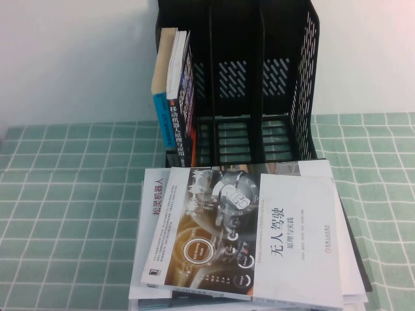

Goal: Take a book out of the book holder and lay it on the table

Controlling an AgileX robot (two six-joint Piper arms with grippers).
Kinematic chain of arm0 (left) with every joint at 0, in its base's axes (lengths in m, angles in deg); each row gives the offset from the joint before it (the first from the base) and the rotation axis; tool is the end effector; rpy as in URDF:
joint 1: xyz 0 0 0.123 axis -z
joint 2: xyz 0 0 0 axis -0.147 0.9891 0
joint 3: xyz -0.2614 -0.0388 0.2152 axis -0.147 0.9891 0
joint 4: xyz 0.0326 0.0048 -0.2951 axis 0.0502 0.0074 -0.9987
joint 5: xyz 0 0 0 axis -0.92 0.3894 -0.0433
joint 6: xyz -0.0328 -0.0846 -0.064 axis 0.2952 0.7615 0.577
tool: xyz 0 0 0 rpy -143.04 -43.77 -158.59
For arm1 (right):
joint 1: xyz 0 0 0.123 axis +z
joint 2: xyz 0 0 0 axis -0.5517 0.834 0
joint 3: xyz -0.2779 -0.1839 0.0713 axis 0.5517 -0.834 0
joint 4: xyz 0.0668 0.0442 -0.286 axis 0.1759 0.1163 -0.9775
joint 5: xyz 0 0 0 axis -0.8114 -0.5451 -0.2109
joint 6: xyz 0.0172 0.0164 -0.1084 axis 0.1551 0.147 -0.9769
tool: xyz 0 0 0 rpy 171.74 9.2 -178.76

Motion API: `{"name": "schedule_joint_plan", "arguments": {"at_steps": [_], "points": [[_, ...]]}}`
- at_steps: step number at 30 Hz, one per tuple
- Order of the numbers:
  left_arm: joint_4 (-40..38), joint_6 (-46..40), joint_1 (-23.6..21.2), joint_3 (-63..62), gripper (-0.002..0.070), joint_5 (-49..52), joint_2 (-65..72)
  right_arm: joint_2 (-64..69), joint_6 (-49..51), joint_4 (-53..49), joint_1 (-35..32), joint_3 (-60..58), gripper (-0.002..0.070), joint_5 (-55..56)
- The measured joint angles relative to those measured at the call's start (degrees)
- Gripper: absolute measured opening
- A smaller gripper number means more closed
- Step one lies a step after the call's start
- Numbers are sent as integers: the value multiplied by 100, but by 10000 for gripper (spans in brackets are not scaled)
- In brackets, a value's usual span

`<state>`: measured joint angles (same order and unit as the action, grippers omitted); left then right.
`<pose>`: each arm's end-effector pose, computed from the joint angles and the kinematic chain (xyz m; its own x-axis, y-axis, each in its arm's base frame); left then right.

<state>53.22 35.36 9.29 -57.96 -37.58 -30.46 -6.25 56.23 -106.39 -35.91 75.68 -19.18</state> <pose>0.0649 -0.0043 0.1663 -0.2991 -0.1936 -0.9344 -0.0161 0.9801 -0.1979 0.0607 -0.0143 0.1656 -0.3113 -0.2822 -0.9074 0.0527 0.9483 -0.3130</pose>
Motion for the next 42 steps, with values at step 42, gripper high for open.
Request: {"name": "schedule_joint_plan", "arguments": {"at_steps": [42], "points": [[490, 2576, 0, -56, -3, -4092, 0, 0, 12, 349, 0, 94, -2, 5458]]}}
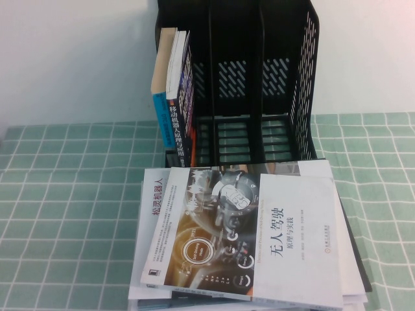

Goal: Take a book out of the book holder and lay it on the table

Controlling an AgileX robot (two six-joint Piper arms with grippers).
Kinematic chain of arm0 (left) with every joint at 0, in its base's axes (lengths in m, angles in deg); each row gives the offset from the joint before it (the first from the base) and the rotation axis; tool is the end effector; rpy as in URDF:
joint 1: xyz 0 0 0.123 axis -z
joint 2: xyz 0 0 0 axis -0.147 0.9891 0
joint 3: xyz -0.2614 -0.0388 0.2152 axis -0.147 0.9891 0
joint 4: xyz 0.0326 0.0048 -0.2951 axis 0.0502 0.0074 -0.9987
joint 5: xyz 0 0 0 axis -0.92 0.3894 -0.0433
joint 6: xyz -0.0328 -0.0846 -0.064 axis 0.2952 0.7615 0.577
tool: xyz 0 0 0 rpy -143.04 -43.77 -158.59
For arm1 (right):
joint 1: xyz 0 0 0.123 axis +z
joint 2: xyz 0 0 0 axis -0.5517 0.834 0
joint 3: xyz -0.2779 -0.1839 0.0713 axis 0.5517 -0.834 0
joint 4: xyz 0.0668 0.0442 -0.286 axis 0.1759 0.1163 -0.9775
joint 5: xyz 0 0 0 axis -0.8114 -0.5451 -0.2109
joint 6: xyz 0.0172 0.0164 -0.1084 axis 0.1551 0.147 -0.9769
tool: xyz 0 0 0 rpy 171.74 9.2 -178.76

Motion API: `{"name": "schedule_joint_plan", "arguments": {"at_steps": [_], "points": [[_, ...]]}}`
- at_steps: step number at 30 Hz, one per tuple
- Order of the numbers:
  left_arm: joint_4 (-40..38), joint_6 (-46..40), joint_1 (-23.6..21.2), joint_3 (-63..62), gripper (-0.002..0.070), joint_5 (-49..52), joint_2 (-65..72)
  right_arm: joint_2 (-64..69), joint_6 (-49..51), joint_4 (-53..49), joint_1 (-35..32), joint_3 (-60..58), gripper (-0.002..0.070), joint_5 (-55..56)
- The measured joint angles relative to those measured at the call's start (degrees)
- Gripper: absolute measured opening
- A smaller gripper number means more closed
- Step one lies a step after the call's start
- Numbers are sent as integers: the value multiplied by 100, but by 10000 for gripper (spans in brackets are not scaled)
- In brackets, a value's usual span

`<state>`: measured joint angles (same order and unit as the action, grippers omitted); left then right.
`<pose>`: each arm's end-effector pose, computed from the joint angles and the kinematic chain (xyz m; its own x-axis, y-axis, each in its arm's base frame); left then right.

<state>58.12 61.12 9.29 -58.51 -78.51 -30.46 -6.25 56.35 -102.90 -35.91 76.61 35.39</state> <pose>0.0601 -0.0005 0.2475 0.3389 -0.5427 -0.7685 0.2297 0.8399 -0.4918 0.0426 0.0122 0.2686 0.6073 -0.2427 -0.7565 0.0767 0.9656 -0.2483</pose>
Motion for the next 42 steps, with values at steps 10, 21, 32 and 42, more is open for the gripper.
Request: {"name": "schedule_joint_plan", "arguments": {"at_steps": [10, 21, 32, 42], "points": [[3137, 1540, 0, -1954, -2, 3325, 691, 106, 10, -247, 0, 1570, -2, -3475], [213, -493, 586, -2577, -2, 3294, 2799, 2547, 145, -361, 0, 1624, -2, -2538], [-1067, -1303, 3020, -3359, -2, 2717, 4635, 5296, 1983, -3198, 88, 1668, -2, 1148], [-1126, -1265, 3313, -4581, -2, 2958, 6243, 6234, 1398, -2637, 1878, 1707, -2, 520]]}}
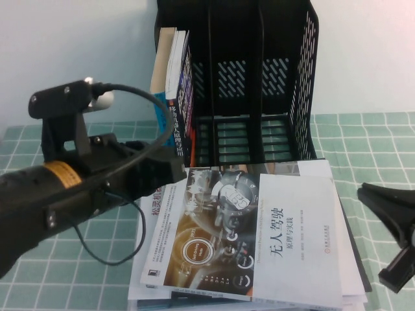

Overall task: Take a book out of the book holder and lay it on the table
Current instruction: Hold the bookshelf

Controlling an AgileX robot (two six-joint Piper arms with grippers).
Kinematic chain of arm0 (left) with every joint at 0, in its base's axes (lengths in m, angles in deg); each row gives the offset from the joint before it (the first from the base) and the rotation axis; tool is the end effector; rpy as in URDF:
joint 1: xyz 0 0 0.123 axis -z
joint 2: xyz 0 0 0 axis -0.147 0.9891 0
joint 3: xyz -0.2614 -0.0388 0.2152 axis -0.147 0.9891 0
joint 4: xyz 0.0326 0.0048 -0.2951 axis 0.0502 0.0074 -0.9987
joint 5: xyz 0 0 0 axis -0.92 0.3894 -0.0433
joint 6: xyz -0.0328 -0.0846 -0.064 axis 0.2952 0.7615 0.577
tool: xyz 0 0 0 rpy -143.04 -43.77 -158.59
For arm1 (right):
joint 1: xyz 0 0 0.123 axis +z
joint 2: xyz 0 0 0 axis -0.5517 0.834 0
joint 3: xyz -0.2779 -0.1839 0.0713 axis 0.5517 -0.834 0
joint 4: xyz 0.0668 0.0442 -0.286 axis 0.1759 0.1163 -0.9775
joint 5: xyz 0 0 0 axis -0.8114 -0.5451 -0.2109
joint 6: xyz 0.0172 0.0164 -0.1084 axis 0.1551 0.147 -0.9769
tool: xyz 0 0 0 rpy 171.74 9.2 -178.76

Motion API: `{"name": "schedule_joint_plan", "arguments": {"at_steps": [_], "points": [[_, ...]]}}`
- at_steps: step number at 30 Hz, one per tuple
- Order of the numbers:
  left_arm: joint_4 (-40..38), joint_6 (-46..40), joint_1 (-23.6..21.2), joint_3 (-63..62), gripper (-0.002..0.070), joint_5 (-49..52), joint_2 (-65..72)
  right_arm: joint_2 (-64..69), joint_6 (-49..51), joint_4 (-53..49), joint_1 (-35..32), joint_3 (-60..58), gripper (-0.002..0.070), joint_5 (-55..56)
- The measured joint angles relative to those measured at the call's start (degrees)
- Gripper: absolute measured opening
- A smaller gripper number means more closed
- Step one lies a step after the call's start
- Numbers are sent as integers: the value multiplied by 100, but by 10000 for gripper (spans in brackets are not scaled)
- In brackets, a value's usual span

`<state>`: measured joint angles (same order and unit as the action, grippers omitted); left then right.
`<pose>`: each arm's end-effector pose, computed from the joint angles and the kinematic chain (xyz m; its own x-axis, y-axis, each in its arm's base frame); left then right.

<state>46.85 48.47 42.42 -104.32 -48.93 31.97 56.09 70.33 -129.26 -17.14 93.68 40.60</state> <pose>0.2339 -0.1610 0.3459 -0.5635 -0.2428 -0.7896 0.3357 0.8060 -0.4875 0.1909 0.1018 0.2459 0.0846 -0.3094 -0.9472 -0.6460 0.7067 -0.2885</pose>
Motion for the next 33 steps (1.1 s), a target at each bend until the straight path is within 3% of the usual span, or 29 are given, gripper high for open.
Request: {"name": "schedule_joint_plan", "arguments": {"at_steps": [4, 10, 20, 23, 28, 33], "points": [[10, 0, -376, -358, -3, 676, 360, 98, -133, 477, 834, 237, -2, -265], [-390, 0, -967, -471, -3, 663, 765, 772, -144, 1209, 1799, 997, -2, -306], [-594, -11, -955, -1156, -3, 440, 1203, 2569, -186, 1799, 2012, 1984, 16, 1321], [-594, -11, -955, -1440, -2, 404, 1407, 3059, -415, 1590, 2012, 2386, 88, 1445], [-594, -11, -955, -1861, -3, 447, 1792, 3800, -579, 1383, 2012, 3057, 322, 1175], [-728, -11, -955, -2077, -3, 654, 1974, 4348, -530, 1436, 2012, 3576, 414, 988]]}}
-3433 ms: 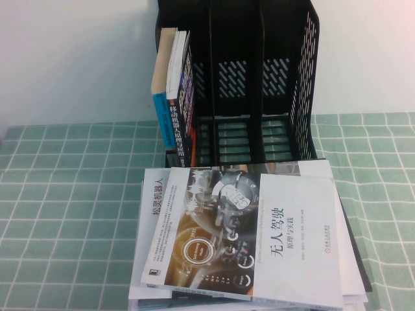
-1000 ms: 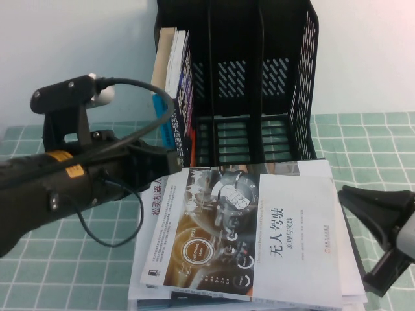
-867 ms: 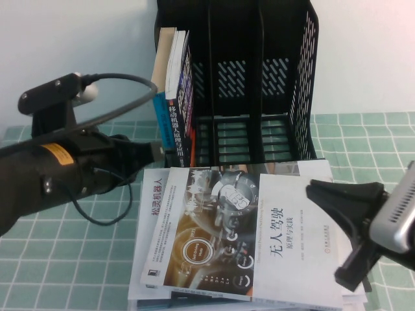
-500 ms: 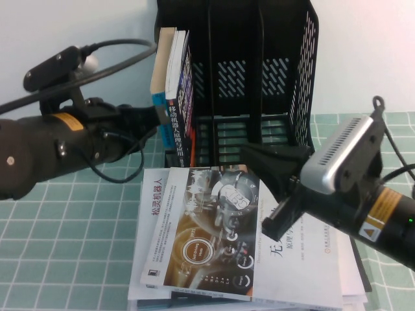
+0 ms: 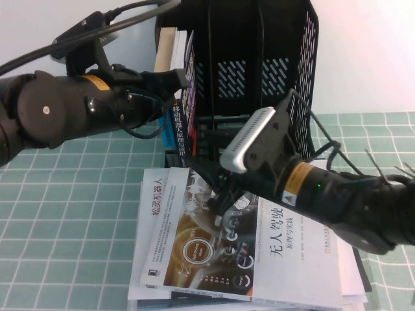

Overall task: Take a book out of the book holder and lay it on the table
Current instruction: Hold the bookshelf, then pick up the right side book from the book shelf

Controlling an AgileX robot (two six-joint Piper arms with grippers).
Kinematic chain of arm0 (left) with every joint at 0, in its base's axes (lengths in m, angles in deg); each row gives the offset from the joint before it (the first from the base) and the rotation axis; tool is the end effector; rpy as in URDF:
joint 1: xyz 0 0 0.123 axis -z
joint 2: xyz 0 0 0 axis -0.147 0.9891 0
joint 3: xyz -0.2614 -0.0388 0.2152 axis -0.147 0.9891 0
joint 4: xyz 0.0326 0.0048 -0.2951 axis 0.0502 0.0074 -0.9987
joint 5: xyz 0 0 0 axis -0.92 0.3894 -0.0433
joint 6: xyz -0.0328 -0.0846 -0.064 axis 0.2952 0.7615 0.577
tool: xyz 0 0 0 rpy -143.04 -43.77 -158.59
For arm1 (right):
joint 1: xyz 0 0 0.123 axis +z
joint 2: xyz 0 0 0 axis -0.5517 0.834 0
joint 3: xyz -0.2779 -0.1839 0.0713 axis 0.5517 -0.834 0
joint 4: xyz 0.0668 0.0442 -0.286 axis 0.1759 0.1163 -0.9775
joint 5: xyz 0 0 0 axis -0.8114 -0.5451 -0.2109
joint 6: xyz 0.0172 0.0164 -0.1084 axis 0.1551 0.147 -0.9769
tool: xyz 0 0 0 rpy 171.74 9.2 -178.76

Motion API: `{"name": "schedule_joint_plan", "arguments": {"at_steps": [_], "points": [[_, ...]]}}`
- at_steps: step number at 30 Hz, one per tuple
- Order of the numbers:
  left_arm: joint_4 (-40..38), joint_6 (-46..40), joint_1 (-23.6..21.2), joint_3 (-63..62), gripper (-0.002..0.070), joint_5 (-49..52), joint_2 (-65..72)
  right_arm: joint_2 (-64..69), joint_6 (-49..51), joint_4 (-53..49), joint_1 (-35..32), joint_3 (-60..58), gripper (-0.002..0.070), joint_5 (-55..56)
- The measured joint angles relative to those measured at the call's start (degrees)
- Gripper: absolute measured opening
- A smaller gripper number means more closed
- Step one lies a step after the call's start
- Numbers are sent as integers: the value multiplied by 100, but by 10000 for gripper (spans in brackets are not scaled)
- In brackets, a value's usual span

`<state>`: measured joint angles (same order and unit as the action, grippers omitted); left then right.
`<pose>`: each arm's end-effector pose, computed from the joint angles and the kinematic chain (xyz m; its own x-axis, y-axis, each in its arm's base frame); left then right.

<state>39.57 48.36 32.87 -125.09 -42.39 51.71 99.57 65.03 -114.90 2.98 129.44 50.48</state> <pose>0.3571 -0.1717 0.3609 -0.6162 -0.3919 -0.6831 0.1236 0.8085 -0.5753 0.3350 0.2916 0.2270 0.1109 -0.1268 -0.9857 -0.8130 0.5589 -0.1634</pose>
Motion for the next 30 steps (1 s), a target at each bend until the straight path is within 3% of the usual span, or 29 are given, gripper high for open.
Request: {"name": "schedule_joint_plan", "arguments": {"at_steps": [19, 22, 27, 30], "points": [[-921, -883, 0, -46, -2, 213, 106, 1270, 469, 996, 15, 1407, 421, 41], [-921, -1012, 0, -46, -2, 343, 115, 1304, 330, 1035, 29, 1416, 351, 110], [-921, -1154, 0, -46, -3, 566, 158, 1304, 217, 1178, 29, 1429, 130, 188], [-910, -1207, 0, -46, -3, 675, 162, 1308, 207, 1218, 5, 1429, 134, 266]]}}
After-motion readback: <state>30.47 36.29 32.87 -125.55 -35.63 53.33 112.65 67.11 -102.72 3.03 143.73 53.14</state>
